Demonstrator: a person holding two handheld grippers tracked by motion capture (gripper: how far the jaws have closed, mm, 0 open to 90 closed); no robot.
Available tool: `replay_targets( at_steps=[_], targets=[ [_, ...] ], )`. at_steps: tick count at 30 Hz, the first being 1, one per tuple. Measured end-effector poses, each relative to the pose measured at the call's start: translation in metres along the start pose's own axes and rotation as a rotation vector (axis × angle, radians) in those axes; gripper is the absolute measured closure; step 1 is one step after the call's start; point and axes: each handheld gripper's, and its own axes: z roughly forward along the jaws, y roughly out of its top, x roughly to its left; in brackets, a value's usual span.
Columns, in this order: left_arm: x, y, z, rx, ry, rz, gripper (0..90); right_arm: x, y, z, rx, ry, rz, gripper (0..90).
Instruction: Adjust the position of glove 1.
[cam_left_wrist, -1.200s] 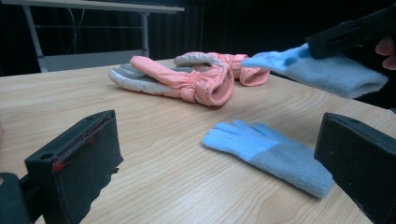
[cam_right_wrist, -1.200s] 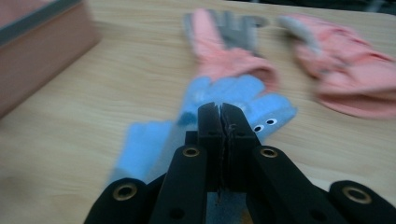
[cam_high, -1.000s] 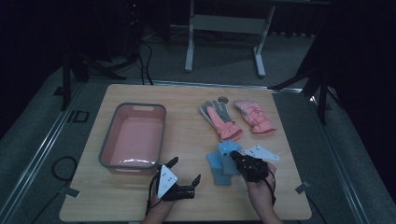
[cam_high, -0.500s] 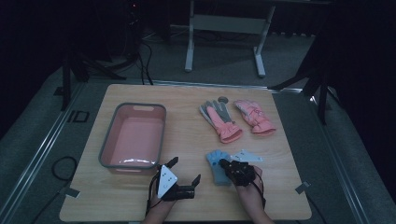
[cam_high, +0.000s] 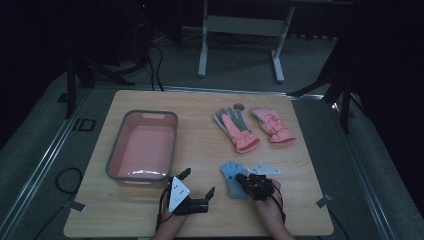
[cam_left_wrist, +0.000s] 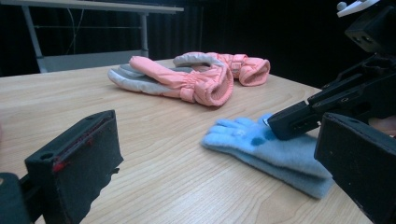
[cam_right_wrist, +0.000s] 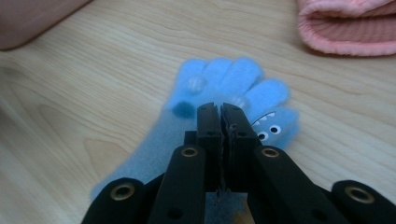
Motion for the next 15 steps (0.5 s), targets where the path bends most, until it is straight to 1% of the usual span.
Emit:
replay_targets(
  at_steps=[2, 7, 9, 10, 12, 13, 14, 15],
  targets=[
    [0.0, 0.0, 0.0, 0.0, 0.0, 0.0, 0.5, -0.002, 0.0, 0.0, 0.0, 0.0, 0.006, 86.3],
    [0.0, 0.0, 0.0, 0.0, 0.001, -0.001, 0.5, -0.003, -0.004, 0.004, 0.014, -0.007, -0.014, 84.7],
    [0.0, 0.0, 0.0, 0.002, 0.007, -0.003, 0.5, -0.005, -0.005, 0.006, 0.015, -0.001, -0.018, 82.9],
    [0.0, 0.0, 0.0, 0.004, 0.01, -0.004, 0.5, -0.005, -0.005, 0.005, 0.014, 0.005, -0.014, 80.5],
    [0.0, 0.0, 0.0, 0.004, 0.01, -0.004, 0.5, -0.006, -0.004, 0.004, 0.01, 0.01, -0.014, 80.5],
    [0.001, 0.0, 0.001, 0.007, 0.007, -0.018, 0.5, -0.006, -0.004, 0.004, 0.01, 0.01, -0.014, 75.8],
    [0.001, 0.001, 0.001, 0.012, 0.007, -0.021, 0.5, -0.006, -0.002, 0.0, -0.006, 0.038, -0.025, 62.7],
    [0.0, 0.001, 0.002, 0.016, 0.007, -0.013, 0.5, -0.008, -0.001, -0.005, -0.023, 0.046, -0.034, 52.4]
  ],
)
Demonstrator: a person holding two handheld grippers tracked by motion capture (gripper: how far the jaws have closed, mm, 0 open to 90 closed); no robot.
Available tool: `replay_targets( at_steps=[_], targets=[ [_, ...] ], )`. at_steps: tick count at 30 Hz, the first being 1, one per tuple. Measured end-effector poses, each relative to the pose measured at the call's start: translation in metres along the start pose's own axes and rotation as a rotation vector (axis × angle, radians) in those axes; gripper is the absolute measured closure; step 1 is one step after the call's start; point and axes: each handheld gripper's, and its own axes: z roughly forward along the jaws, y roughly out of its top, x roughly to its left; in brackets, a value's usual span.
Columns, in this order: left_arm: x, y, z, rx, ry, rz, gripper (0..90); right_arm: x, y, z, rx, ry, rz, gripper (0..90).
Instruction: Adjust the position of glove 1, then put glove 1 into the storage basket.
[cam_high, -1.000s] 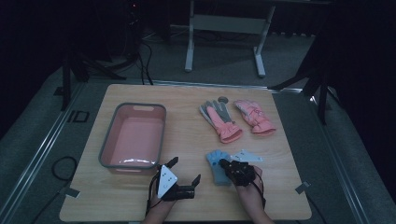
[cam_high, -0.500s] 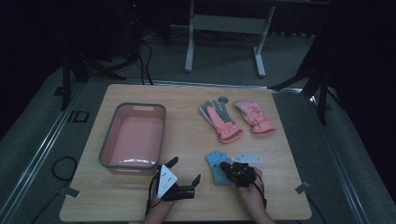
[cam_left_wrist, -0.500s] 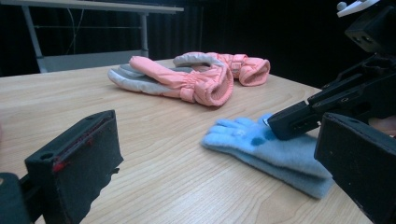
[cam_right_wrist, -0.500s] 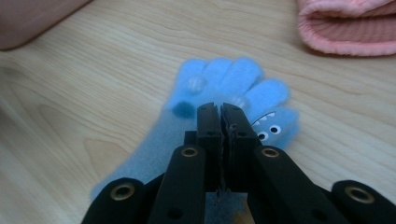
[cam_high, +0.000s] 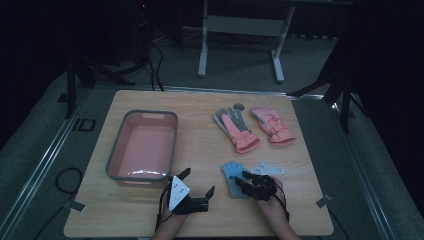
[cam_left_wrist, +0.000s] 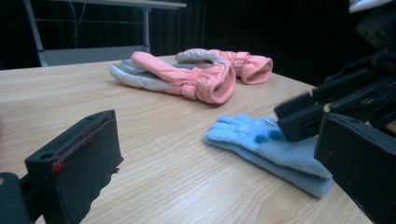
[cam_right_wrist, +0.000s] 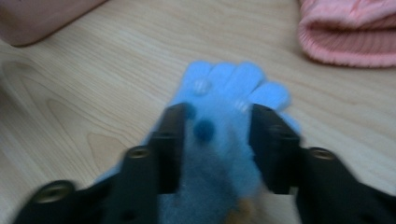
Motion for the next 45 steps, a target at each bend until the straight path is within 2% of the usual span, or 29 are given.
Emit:
replay_targets(
  at_steps=[1, 2, 3, 4, 5, 9, 11, 12, 15, 16, 17, 18, 20, 22, 23, 24, 25, 26, 28, 30, 32, 34, 35, 37, 39, 40, 43, 44, 45],
  targets=[
    [0.0, 0.0, 0.0, 0.0, 0.0, 0.0, 0.5, -0.001, 0.001, -0.002, -0.004, 0.004, -0.002, 47.9],
    [-0.001, 0.0, 0.0, 0.004, 0.01, 0.011, 0.5, -0.001, 0.001, -0.002, -0.004, 0.004, -0.002, 47.9],
    [-0.004, 0.001, 0.0, 0.042, 0.024, 0.02, 0.5, -0.004, 0.003, -0.006, -0.018, 0.015, -0.005, 39.2],
    [-0.005, 0.001, 0.0, 0.045, 0.028, 0.023, 0.5, -0.007, 0.003, -0.007, -0.019, 0.033, 0.001, 35.0],
    [-0.005, 0.002, 0.001, 0.07, 0.04, 0.027, 0.5, -0.009, 0.004, -0.008, -0.014, 0.052, 0.004, 29.9],
    [-0.002, 0.002, 0.0, 0.085, 0.024, 0.006, 0.5, -0.017, 0.004, -0.015, -0.052, 0.114, 0.025, 15.4],
    [0.0, 0.004, 0.001, 0.102, -0.006, -0.044, 0.5, -0.021, 0.004, -0.018, -0.051, 0.12, 0.02, 14.0],
    [0.002, 0.007, 0.003, 0.141, -0.063, -0.07, 0.5, -0.023, 0.003, -0.019, -0.055, 0.128, 0.011, 14.0],
    [0.0, 0.008, 0.004, 0.149, -0.066, -0.058, 0.5, -0.027, 0.002, -0.023, -0.077, 0.123, -0.009, 14.3],
    [-0.004, 0.009, 0.006, 0.183, -0.11, -0.028, 0.5, -0.027, 0.002, -0.023, -0.077, 0.123, -0.009, 14.6],
    [-0.007, 0.009, 0.008, 0.207, -0.121, -0.001, 2.5, -0.031, 0.002, -0.026, -0.074, 0.111, -0.05, 14.1],
    [-0.009, 0.008, 0.009, 0.219, -0.129, 0.016, 5.9, -0.034, 0.001, -0.029, -0.103, 0.101, -0.054, 14.1],
    [-0.013, 0.006, 0.012, 0.241, -0.153, 0.066, 6.0, -0.038, 0.002, -0.033, -0.094, 0.107, -0.054, 14.0],
    [-0.017, 0.006, 0.017, 0.287, -0.188, 0.098, 6.3, -0.043, 0.004, -0.037, -0.08, 0.101, -0.031, 13.8],
    [-0.019, 0.008, 0.02, 0.301, -0.203, 0.105, 6.9, -0.047, 0.006, -0.038, -0.065, 0.102, 0.0, 12.0],
    [-0.02, 0.009, 0.021, 0.303, -0.211, 0.111, 7.1, -0.047, 0.008, -0.038, -0.06, 0.089, 0.011, 11.3],
    [-0.021, 0.01, 0.023, 0.308, -0.238, 0.115, 9.7, -0.048, 0.009, -0.038, -0.057, 0.083, 0.01, 11.3],
    [-0.021, 0.01, 0.023, 0.308, -0.238, 0.115, 14.0, -0.048, 0.009, -0.038, -0.057, 0.083, 0.01, 11.3],
    [-0.03, 0.014, 0.031, 0.32, -0.283, 0.182, 17.0, -0.048, 0.011, -0.035, -0.045, 0.101, 0.011, 13.0],
    [-0.037, 0.017, 0.038, 0.328, -0.318, 0.228, 21.2, -0.049, 0.014, -0.03, -0.039, 0.125, 0.035, 20.8],
    [-0.043, 0.019, 0.044, 0.334, -0.332, 0.256, 20.3, -0.051, 0.016, -0.024, -0.028, 0.147, 0.057, 33.8],
    [-0.048, 0.022, 0.05, 0.325, -0.35, 0.295, 19.2, -0.052, 0.019, -0.018, -0.025, 0.138, 0.07, 38.7],
    [-0.05, 0.023, 0.053, 0.329, -0.352, 0.302, 19.2, -0.054, 0.022, -0.012, -0.012, 0.157, 0.079, 43.6],
    [-0.053, 0.024, 0.058, 0.338, -0.369, 0.327, 19.2, -0.055, 0.024, -0.004, -0.005, 0.148, 0.095, 44.5],
    [-0.053, 0.024, 0.058, 0.338, -0.369, 0.327, 19.4, -0.056, 0.025, 0.002, 0.006, 0.159, 0.103, 44.5],
    [-0.059, 0.023, 0.066, 0.373, -0.397, 0.377, 22.3, -0.058, 0.026, 0.012, 0.019, 0.15, 0.12, 45.8],
    [-0.06, 0.019, 0.074, 0.42, -0.41, 0.407, 28.2, -0.058, 0.025, 0.025, 0.049, 0.171, 0.15, 39.6],
    [-0.061, 0.017, 0.076, 0.432, -0.419, 0.414, 33.2, -0.057, 0.025, 0.028, 0.054, 0.176, 0.151, 38.4],
    [-0.062, 0.016, 0.079, 0.444, -0.411, 0.422, 33.9, -0.056, 0.024, 0.031, 0.06, 0.168, 0.147, 38.4]
  ],
)
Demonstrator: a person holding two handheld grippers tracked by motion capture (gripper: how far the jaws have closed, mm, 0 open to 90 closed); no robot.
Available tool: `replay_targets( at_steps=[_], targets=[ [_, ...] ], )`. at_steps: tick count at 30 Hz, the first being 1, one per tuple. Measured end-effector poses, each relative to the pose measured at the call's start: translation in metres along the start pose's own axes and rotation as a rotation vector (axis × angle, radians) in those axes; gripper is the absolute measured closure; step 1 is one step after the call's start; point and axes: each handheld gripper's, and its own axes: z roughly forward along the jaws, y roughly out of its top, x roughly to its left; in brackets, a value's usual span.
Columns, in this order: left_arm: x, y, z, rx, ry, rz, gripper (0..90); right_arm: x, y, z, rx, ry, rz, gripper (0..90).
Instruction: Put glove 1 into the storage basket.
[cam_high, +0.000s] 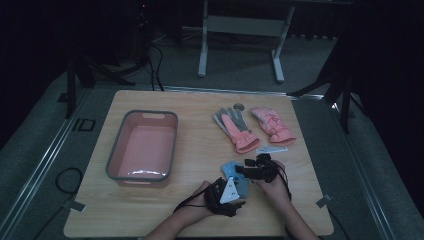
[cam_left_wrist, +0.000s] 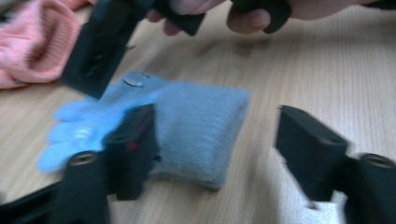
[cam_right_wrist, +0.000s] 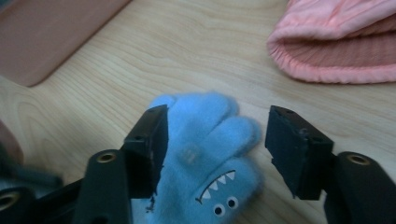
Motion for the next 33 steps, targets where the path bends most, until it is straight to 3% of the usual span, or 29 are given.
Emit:
replay_targets(
  at_steps=[5, 7, 10, 12, 13, 14, 16, 18, 19, 25, 30, 33],
  targets=[
    [0.0, 0.0, 0.007, 0.049, 0.008, 0.006, 40.2, 0.004, -0.006, 0.009, 0.044, -0.021, -0.022, 38.3],
    [0.0, 0.0, 0.007, 0.069, 0.028, 0.043, 43.7, 0.009, -0.01, 0.01, 0.036, -0.03, -0.058, 40.4],
    [0.001, 0.0, 0.007, 0.076, 0.036, 0.034, 48.7, 0.019, -0.013, 0.012, 0.036, -0.075, -0.135, 48.6],
    [0.001, -0.001, 0.007, 0.074, 0.04, 0.036, 49.8, 0.019, -0.013, 0.012, 0.036, -0.075, -0.135, 48.6],
    [0.001, -0.002, 0.007, 0.069, 0.048, 0.029, 49.8, 0.022, -0.014, 0.013, 0.034, -0.079, -0.15, 55.7],
    [0.001, -0.002, 0.007, 0.067, 0.052, 0.025, 53.6, 0.025, -0.016, 0.014, 0.031, -0.053, -0.154, 67.1],
    [0.002, -0.001, 0.007, 0.071, 0.061, 0.01, 61.8, 0.025, -0.016, 0.014, 0.025, -0.035, -0.14, 75.2],
    [0.003, 0.0, 0.006, 0.07, 0.059, 0.003, 66.5, 0.025, -0.016, 0.014, 0.023, -0.032, -0.14, 76.8],
    [0.006, 0.003, 0.004, 0.074, 0.05, -0.021, 72.4, 0.023, -0.015, 0.012, 0.028, -0.023, -0.122, 78.1],
    [0.013, 0.004, -0.002, 0.069, 0.034, -0.061, 76.3, 0.024, -0.007, 0.006, 0.005, -0.025, -0.119, 79.1],
    [0.016, 0.008, -0.009, 0.063, 0.058, -0.049, 76.7, 0.027, 0.001, 0.002, -0.009, -0.026, -0.131, 79.4],
    [0.019, 0.016, -0.017, 0.074, 0.077, -0.022, 77.2, 0.033, 0.014, -0.003, -0.03, -0.024, -0.153, 79.7]
  ],
)
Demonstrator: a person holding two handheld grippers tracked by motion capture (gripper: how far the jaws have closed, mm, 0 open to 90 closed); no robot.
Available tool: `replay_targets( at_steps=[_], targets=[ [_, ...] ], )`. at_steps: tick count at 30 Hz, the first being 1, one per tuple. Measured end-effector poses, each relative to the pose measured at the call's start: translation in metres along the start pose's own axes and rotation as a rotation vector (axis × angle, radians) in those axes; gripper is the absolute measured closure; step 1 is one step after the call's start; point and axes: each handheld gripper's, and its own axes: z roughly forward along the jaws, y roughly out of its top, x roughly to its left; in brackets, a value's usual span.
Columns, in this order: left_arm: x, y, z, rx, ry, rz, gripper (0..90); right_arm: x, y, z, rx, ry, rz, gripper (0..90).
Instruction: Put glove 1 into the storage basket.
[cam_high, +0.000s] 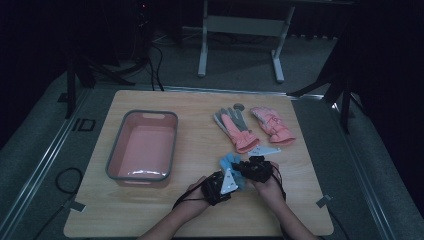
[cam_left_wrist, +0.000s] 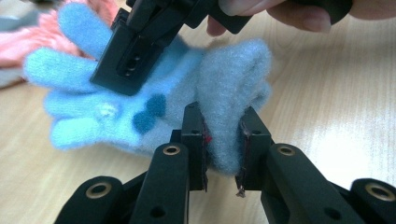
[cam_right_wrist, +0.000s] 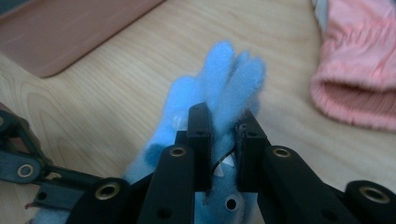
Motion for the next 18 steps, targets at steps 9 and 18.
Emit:
replay_targets(
  at_steps=[9, 18],
  targets=[
    [0.017, 0.016, -0.025, -0.001, 0.048, 0.015, 77.3, 0.007, 0.03, -0.009, -0.053, 0.013, -0.014, 79.9],
    [0.038, 0.021, -0.053, -0.006, 0.068, 0.018, 77.3, 0.021, 0.063, -0.004, -0.076, 0.03, -0.045, 79.9]
  ],
)
